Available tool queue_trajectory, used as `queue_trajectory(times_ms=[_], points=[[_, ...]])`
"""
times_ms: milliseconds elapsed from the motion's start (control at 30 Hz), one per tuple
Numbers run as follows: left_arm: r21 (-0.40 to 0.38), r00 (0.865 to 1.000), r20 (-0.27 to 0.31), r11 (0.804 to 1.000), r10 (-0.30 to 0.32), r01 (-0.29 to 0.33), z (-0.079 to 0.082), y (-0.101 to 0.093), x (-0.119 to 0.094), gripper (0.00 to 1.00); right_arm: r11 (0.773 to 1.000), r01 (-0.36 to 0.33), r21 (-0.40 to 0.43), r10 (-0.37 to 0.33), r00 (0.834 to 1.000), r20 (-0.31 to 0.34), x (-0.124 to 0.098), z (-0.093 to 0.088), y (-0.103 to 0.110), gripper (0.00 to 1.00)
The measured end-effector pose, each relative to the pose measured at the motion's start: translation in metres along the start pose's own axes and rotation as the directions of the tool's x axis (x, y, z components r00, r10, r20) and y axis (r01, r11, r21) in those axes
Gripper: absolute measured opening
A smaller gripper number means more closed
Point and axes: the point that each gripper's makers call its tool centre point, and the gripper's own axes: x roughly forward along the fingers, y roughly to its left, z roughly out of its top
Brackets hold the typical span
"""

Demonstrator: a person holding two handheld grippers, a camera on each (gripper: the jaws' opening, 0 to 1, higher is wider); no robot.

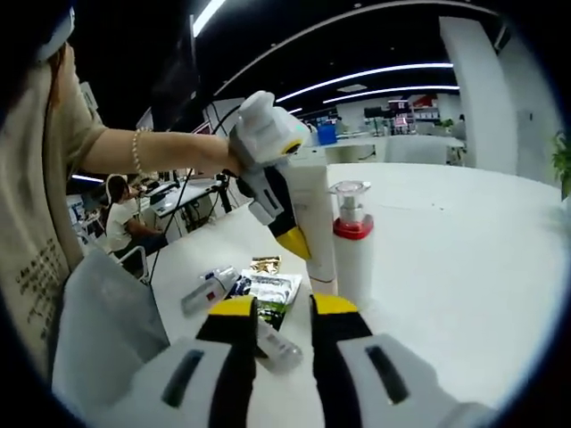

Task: Arrange the skincare products in the storage area until every visible bottle or jar stands upright without overlapping.

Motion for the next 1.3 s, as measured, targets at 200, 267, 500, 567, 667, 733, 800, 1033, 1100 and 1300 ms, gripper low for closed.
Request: queue_trajectory(times_ms=[200, 267, 500, 567, 667, 733, 800, 1033, 1100, 1300], points=[[0.039, 1.0, 0.011, 0.999, -0.01, 0.01, 0.0, 0.0, 0.001, 0.16, 1.0, -0.002, 0.0, 0.002, 1.0, -0.002, 0.001, -0.001, 0.0, 0.24], [0.02, 0.999, 0.039, 1.0, -0.014, 0.014, 0.004, 0.0, 0.0, 0.19, 1.0, -0.003, 0.0, 0.003, 1.0, -0.002, 0.001, 0.0, 0.0, 0.24], [-0.008, 0.995, 0.101, 1.0, -0.003, 0.004, 0.008, 0.001, -0.007, 0.32, 1.0, -0.002, 0.002, 0.002, 1.0, -0.001, 0.001, 0.002, 0.003, 0.27], [-0.026, 0.994, 0.113, 1.0, 0.0, 0.003, 0.007, 0.001, -0.009, 0.35, 1.0, -0.001, 0.006, 0.001, 1.0, 0.002, 0.001, 0.003, 0.005, 0.32], [-0.048, 0.993, 0.118, 0.999, 0.016, -0.01, 0.001, 0.001, -0.014, 0.43, 1.0, 0.006, 0.003, -0.006, 1.0, -0.001, 0.0, 0.004, 0.007, 0.39], [-0.082, 0.99, 0.14, 0.997, 0.018, -0.007, 0.0, -0.001, -0.018, 0.45, 1.0, 0.009, 0.002, -0.009, 1.0, -0.002, 0.0, 0.005, 0.008, 0.42], [-0.125, 0.984, 0.174, 0.992, 0.027, -0.005, -0.002, -0.003, -0.027, 0.46, 1.0, 0.016, 0.004, -0.016, 1.0, 0.001, -0.001, 0.005, 0.008, 0.46], [-0.241, 0.965, 0.247, 0.97, 0.085, -0.024, -0.017, -0.014, -0.052, 0.59, 0.999, 0.04, 0.015, -0.041, 0.999, 0.024, -0.007, 0.009, 0.012, 0.56], [-0.277, 0.953, 0.284, 0.96, 0.107, -0.025, -0.02, -0.018, -0.06, 0.63, 0.999, 0.048, 0.016, -0.048, 0.998, 0.033, -0.009, 0.011, 0.015, 0.6], [-0.352, 0.918, 0.345, 0.933, 0.197, -0.068, -0.037, -0.03, -0.077, 0.87, 0.999, 0.052, 0.014, -0.052, 0.997, 0.058, -0.016, 0.017, 0.025, 0.63]])
